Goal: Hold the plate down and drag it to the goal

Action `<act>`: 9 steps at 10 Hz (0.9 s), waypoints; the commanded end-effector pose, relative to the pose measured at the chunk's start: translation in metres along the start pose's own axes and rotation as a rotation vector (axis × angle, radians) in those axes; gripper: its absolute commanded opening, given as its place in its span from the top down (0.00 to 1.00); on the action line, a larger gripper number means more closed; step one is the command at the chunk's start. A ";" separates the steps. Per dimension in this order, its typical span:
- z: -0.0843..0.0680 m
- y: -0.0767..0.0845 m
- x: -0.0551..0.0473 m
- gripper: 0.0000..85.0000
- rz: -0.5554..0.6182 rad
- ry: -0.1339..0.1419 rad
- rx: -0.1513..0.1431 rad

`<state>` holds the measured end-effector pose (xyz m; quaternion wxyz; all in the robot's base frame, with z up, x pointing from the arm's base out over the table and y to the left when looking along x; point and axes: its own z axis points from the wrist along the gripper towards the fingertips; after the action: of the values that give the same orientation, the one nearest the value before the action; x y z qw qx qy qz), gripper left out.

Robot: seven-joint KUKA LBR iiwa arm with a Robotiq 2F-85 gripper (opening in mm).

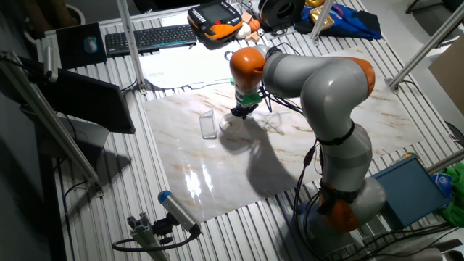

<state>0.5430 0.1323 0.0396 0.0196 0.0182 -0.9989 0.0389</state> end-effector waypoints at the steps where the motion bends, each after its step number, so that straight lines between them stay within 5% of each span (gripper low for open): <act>1: 0.002 0.003 0.001 1.00 0.005 0.002 0.000; 9: 0.004 0.040 0.007 1.00 0.078 0.039 -0.038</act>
<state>0.5342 0.1724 0.0329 0.0377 -0.0234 -0.9988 0.0209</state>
